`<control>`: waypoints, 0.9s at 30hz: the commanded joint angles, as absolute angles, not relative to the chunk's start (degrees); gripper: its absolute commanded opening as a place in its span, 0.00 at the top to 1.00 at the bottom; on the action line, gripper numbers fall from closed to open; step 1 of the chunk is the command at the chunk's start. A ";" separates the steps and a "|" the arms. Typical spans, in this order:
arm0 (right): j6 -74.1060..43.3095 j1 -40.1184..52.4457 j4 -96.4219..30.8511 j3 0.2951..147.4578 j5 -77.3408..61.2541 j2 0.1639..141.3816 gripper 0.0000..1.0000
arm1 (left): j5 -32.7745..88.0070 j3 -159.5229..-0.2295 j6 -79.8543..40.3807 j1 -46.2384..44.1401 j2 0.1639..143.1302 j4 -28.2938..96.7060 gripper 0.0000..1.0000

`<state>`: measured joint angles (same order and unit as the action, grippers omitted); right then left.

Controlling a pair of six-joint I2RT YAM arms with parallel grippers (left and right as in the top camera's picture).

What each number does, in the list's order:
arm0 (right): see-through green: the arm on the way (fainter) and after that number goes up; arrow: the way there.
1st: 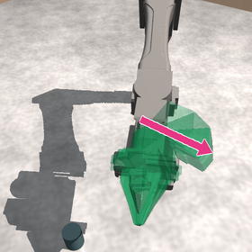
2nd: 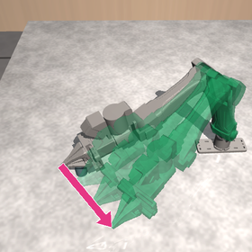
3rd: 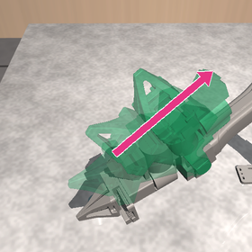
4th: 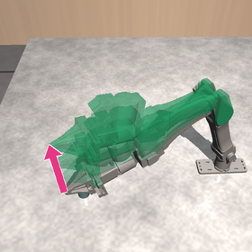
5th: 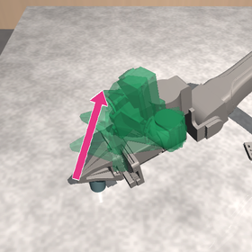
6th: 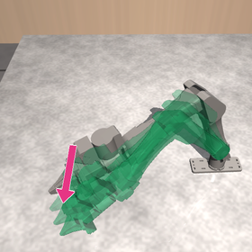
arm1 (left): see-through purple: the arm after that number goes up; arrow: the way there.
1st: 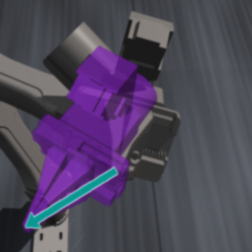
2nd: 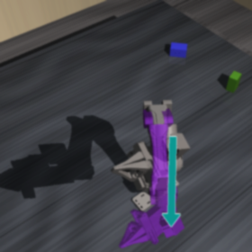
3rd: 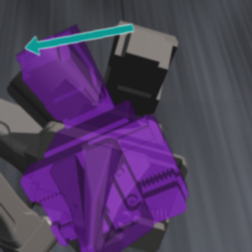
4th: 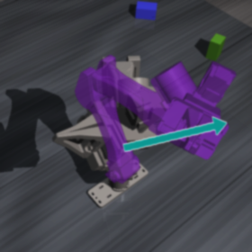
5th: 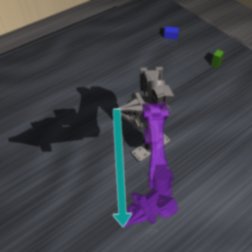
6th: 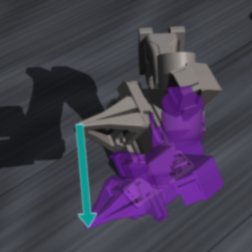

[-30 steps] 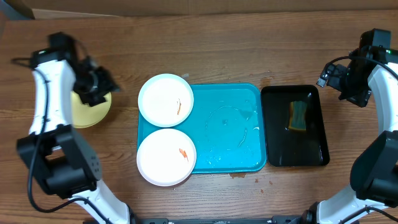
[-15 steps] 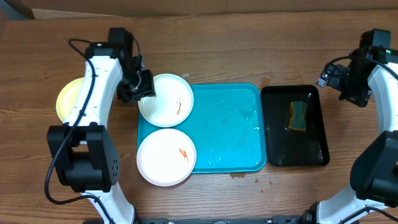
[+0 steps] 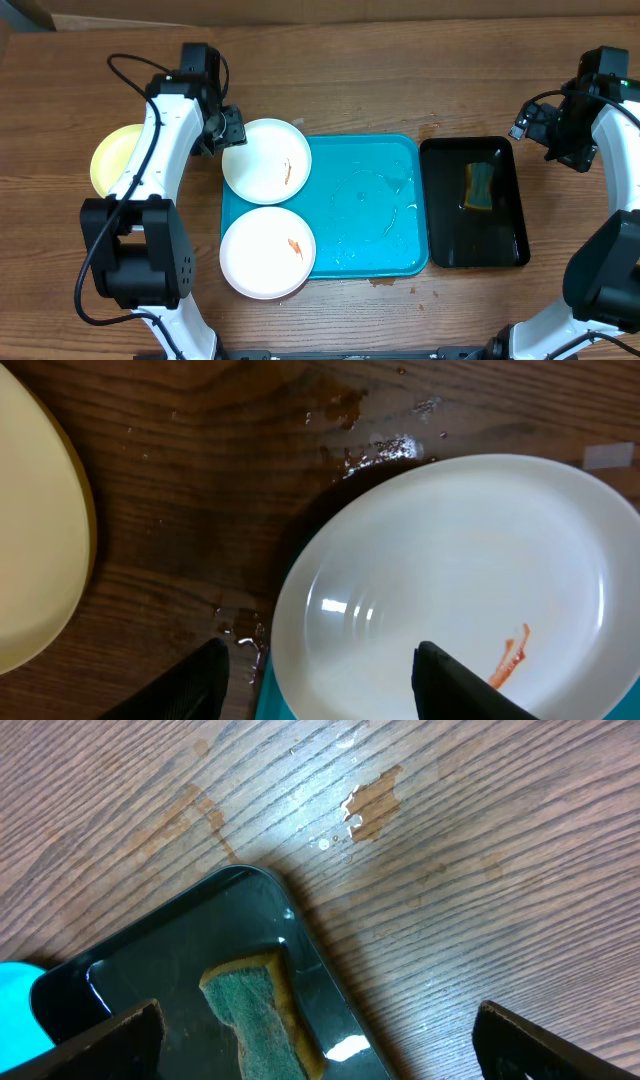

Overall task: Clean dirty plates on tray and stack at the side
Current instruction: 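Reach the left gripper to the upper white plate's left rim and grip it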

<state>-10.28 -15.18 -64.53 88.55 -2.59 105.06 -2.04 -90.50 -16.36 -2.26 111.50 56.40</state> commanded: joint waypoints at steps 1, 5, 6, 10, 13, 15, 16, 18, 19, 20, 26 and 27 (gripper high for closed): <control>-10.33 -15.14 -64.40 89.27 -2.66 104.22 0.00 | -3.38 -86.83 -17.17 -2.44 111.26 53.76 0.39; -10.33 -15.14 -64.40 89.27 -2.66 104.22 0.00 | -3.38 -82.91 -17.15 -2.44 111.26 48.93 0.42; -10.33 -15.14 -64.40 89.27 -2.66 104.22 0.00 | -3.40 -82.24 -17.15 -2.44 111.26 48.05 0.42; -10.33 -15.14 -64.40 89.27 -2.66 104.25 0.00 | -3.42 -79.40 -17.12 -2.26 111.26 44.80 0.46; -10.33 -15.14 -64.40 89.27 -2.66 104.22 0.00 | -3.40 -77.34 -17.15 -2.22 111.26 42.17 0.49; -10.33 -15.14 -64.40 89.27 -2.66 104.22 0.00 | -3.05 -76.77 -17.15 -2.22 111.26 41.74 0.55; -10.33 -15.14 -64.40 89.27 -2.66 104.22 0.00 | -2.13 -76.75 -17.15 -2.28 111.26 41.95 0.56; -10.33 -15.14 -64.40 89.27 -2.66 104.22 0.00 | 2.44 -76.75 -17.15 -2.33 111.26 42.41 0.56; -10.33 -15.14 -64.40 89.27 -2.66 104.22 0.00 | 5.19 -76.75 -17.15 -2.33 111.26 42.59 0.57; -10.33 -15.14 -64.40 89.27 -2.66 104.22 0.00 | 8.03 -76.75 -17.15 -2.33 111.26 42.63 0.57; -10.33 -15.14 -64.40 89.27 -2.66 104.25 0.00 | 20.58 -76.75 -17.17 -2.57 111.26 43.03 0.61; -10.33 -15.14 -64.40 89.27 -2.66 104.22 0.00 | 21.41 -76.75 -17.17 -2.85 111.26 43.42 0.60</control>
